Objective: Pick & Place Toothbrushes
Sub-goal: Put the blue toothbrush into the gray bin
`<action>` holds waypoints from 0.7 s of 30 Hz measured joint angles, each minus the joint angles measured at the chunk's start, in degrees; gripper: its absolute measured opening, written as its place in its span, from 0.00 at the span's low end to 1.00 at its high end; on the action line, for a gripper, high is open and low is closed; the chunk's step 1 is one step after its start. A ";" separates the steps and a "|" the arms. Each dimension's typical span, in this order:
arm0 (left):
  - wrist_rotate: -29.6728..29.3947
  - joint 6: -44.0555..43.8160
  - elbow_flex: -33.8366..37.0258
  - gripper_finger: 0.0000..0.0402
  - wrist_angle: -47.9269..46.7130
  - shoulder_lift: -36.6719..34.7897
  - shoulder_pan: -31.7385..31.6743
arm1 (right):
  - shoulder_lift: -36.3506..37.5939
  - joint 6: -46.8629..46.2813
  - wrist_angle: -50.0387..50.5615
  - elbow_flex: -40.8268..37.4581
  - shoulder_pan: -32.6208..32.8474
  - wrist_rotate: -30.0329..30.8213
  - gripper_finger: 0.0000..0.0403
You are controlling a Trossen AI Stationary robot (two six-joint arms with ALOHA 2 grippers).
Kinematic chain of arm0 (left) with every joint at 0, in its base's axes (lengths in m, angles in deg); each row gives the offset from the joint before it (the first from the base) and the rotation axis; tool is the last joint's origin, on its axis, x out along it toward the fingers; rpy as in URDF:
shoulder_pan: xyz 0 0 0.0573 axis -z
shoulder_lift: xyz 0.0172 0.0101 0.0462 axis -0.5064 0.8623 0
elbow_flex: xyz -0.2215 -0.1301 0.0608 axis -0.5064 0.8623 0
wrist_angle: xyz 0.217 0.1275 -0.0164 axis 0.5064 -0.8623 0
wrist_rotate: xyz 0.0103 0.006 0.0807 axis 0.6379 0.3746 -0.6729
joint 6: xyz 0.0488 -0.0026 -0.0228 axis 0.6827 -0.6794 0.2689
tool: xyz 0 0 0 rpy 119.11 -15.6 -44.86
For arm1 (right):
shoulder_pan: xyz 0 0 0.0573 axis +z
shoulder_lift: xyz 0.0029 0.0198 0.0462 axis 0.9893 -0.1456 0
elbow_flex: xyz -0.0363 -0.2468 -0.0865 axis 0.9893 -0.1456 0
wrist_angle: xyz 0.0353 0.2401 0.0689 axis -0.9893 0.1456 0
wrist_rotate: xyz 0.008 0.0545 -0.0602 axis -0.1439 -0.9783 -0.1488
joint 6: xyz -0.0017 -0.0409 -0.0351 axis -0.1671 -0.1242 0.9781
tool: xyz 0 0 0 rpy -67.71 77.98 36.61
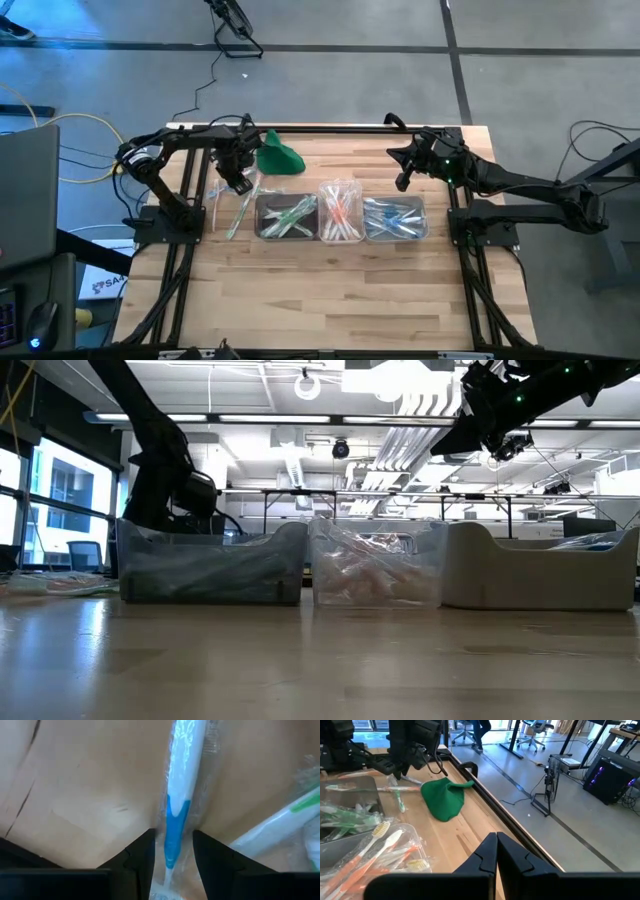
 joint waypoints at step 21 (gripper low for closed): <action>0.26 -0.22 0.21 0.03 0.63 0.00 0.00 | 0.00 -0.25 0.00 0.00 0.00 0.00 0.01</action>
